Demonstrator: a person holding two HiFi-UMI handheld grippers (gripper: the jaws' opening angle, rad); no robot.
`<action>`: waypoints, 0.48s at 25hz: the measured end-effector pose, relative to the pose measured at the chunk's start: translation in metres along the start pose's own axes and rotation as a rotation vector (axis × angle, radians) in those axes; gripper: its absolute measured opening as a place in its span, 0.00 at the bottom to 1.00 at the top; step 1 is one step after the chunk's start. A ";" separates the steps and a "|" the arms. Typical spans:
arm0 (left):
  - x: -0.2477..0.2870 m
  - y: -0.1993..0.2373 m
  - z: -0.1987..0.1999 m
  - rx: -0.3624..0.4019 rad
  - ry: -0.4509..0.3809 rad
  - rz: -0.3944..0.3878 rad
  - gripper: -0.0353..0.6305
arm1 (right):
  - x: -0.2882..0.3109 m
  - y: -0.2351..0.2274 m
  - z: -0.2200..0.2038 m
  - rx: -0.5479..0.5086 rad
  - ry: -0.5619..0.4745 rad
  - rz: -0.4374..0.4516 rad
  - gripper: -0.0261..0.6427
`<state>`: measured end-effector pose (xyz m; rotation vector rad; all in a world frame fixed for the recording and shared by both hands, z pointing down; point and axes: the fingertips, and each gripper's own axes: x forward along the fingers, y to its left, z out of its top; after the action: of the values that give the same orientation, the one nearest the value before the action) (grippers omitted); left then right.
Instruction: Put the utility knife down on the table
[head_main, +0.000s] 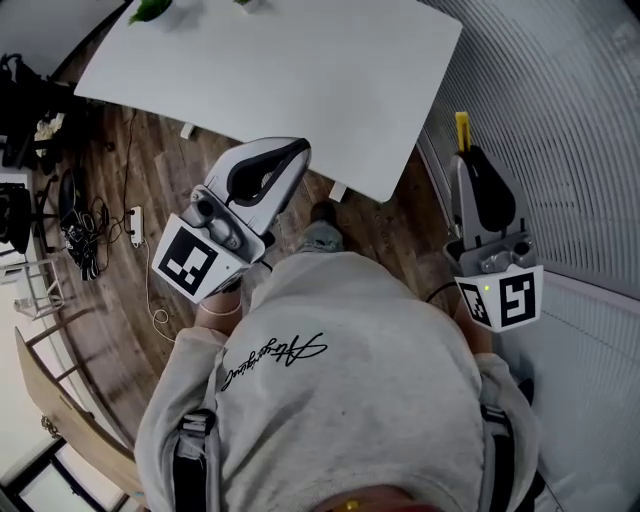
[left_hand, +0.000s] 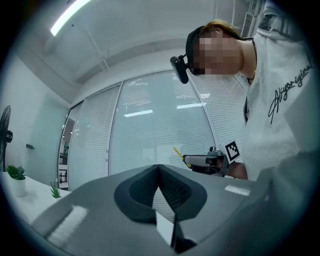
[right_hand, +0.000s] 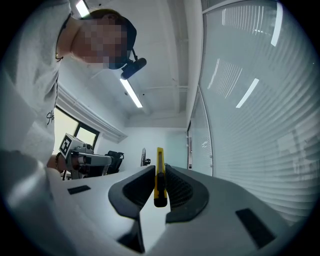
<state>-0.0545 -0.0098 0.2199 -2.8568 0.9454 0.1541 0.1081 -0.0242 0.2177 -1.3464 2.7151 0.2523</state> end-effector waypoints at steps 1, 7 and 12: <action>0.004 0.008 0.000 -0.003 0.000 -0.002 0.03 | 0.007 -0.003 -0.001 -0.001 0.003 -0.003 0.13; 0.023 0.047 -0.003 -0.007 0.000 -0.034 0.03 | 0.039 -0.023 -0.007 -0.002 0.025 -0.040 0.13; 0.035 0.072 -0.007 -0.015 0.000 -0.057 0.03 | 0.063 -0.032 -0.012 -0.005 0.028 -0.058 0.14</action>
<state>-0.0694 -0.0884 0.2157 -2.8941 0.8650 0.1557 0.0957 -0.0945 0.2161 -1.4385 2.6941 0.2381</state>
